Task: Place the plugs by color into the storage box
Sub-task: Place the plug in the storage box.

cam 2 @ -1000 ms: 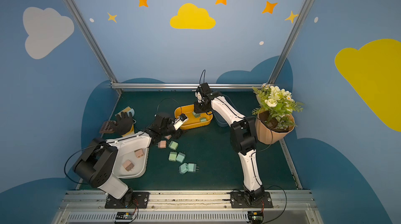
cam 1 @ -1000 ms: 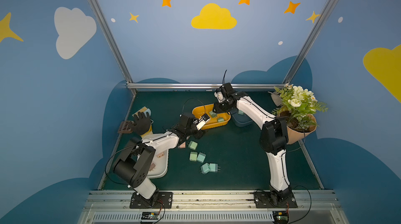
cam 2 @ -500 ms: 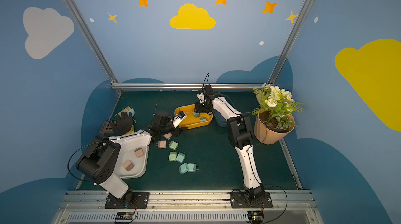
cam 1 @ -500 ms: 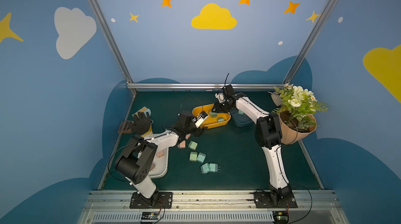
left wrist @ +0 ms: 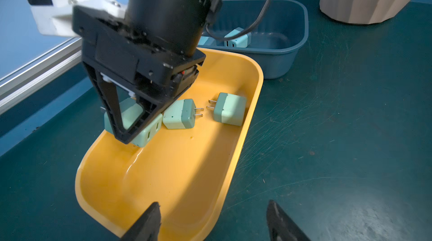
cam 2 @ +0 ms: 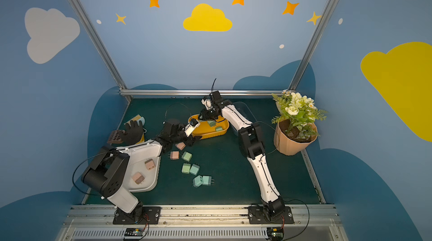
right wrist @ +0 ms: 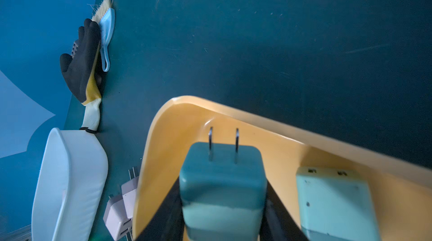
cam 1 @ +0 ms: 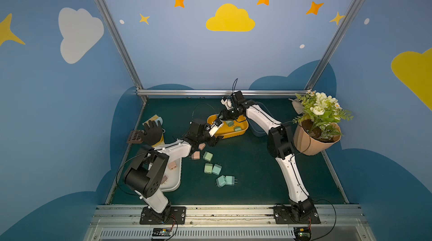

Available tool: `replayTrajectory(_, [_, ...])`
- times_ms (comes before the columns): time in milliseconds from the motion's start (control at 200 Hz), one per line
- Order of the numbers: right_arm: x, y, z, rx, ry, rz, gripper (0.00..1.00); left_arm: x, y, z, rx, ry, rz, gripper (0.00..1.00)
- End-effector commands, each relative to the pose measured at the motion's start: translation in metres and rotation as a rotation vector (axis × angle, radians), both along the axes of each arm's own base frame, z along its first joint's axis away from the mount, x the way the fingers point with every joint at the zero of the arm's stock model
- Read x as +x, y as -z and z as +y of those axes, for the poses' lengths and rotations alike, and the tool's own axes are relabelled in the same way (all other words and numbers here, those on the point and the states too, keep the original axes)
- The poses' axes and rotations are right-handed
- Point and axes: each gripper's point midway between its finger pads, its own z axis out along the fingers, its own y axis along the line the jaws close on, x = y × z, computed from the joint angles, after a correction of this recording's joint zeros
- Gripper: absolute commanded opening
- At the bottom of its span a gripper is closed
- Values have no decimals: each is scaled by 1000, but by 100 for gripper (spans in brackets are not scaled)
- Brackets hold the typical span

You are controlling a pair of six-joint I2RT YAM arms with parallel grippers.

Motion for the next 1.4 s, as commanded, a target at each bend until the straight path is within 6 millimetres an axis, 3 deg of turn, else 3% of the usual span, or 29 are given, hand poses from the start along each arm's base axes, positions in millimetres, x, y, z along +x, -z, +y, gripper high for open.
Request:
replayTrajectory(0, [1, -2, 4, 21, -7, 8, 31, -8, 0, 1, -5, 24, 10, 75])
replayTrajectory(255, [4, -5, 1, 4, 29, 6, 53, -11, -7, 1, -12, 29, -9, 78])
replayTrajectory(506, [-1, -26, 16, 120, 39, 40, 54, -12, -15, 0, -30, 12, -37, 82])
replayTrajectory(636, [-4, -36, 15, 128, 44, 29, 53, -12, -15, -2, -29, 15, -38, 83])
replayTrajectory(846, [-15, -58, -2, 104, 50, -7, 51, -12, -13, -3, 17, 10, -64, 83])
replayTrajectory(1131, [-46, -95, -28, 83, 59, -31, 50, -10, -20, -9, 4, -16, -38, 84])
replayTrajectory(1271, [-59, -103, -45, 68, 80, -30, 50, -18, -20, -17, 14, 27, -44, 84])
replayTrajectory(1397, [-73, -112, -55, 47, 95, 1, 49, -12, -25, -16, -17, -18, -17, 83])
